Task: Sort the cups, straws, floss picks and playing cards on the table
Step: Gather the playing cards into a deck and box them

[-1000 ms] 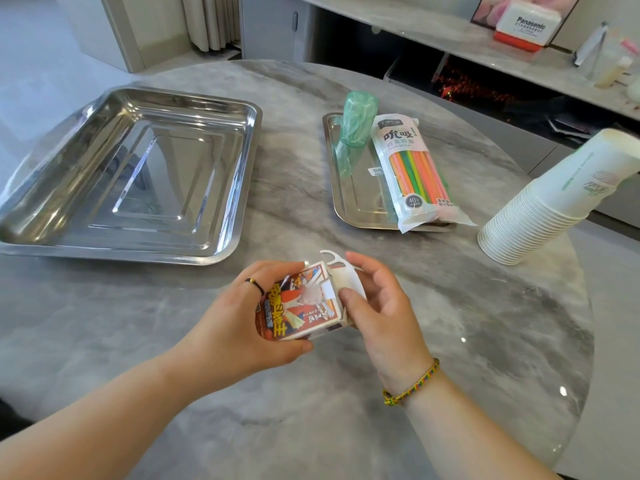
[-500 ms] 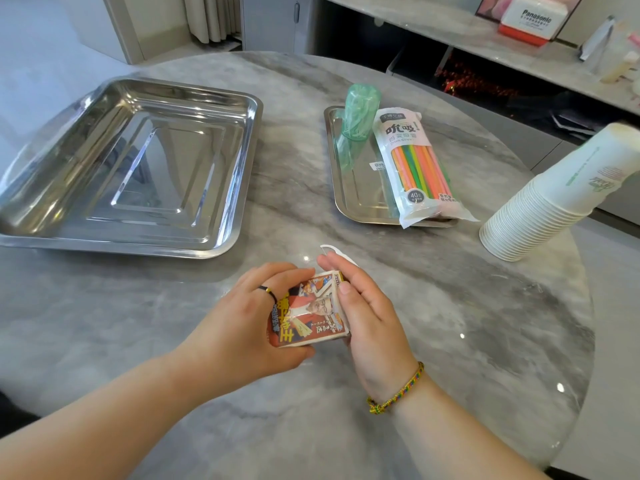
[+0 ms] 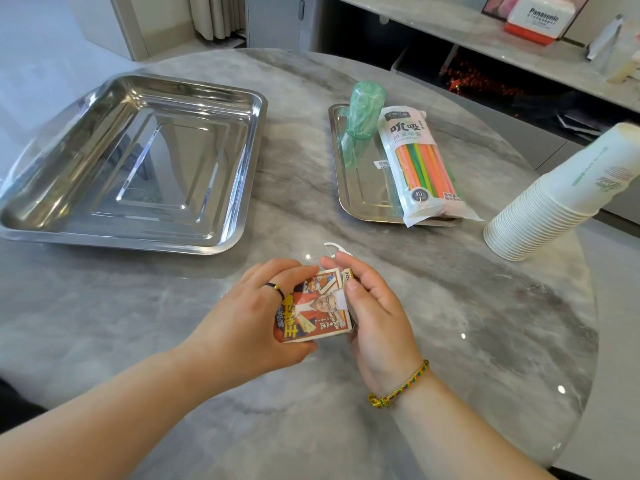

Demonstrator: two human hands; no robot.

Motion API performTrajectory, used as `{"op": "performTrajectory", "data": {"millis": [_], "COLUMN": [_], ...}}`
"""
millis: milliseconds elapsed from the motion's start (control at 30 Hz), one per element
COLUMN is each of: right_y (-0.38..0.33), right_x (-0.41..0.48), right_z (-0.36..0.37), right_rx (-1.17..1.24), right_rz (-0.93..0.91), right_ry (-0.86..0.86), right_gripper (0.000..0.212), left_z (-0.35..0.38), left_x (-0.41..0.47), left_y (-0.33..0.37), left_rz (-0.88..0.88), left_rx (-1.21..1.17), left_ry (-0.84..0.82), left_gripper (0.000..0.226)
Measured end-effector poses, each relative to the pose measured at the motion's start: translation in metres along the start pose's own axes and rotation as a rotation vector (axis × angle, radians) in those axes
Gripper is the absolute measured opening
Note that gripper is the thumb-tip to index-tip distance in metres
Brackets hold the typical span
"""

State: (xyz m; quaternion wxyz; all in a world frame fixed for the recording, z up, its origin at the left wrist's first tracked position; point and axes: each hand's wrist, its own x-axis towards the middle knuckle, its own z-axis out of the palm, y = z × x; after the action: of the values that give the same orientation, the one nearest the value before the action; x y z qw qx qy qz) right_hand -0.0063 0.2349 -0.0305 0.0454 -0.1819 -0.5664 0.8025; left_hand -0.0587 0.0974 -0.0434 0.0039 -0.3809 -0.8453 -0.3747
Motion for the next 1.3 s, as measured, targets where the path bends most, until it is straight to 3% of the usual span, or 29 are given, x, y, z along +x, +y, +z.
{"op": "performTrajectory", "data": {"millis": [200,733,1133,1300], "right_y": [-0.006,0.001,-0.013,-0.012], "right_x": [0.002,0.0,0.007,0.006], "right_z": [-0.002,0.002,-0.006,-0.005], "right_rx": [0.179,-0.239,0.119,-0.042], "right_rz": [0.108,-0.101,0.165,0.139], "right_ry": [-0.023,0.062,-0.173,-0.156], "right_gripper": [0.03,0.032,0.037,0.047], "left_z": [0.0,0.007,0.001,0.0], "left_x": [0.0,0.004,0.004,0.003], "left_y": [-0.001,-0.001,-0.002,-0.002], "left_rz": [-0.003,0.08,0.017,0.029], "left_rx": [-0.001,0.222,0.148,0.109], "left_ry": [0.007,0.071,0.019,0.016], "left_gripper": [0.071,0.064,0.069,0.07]}}
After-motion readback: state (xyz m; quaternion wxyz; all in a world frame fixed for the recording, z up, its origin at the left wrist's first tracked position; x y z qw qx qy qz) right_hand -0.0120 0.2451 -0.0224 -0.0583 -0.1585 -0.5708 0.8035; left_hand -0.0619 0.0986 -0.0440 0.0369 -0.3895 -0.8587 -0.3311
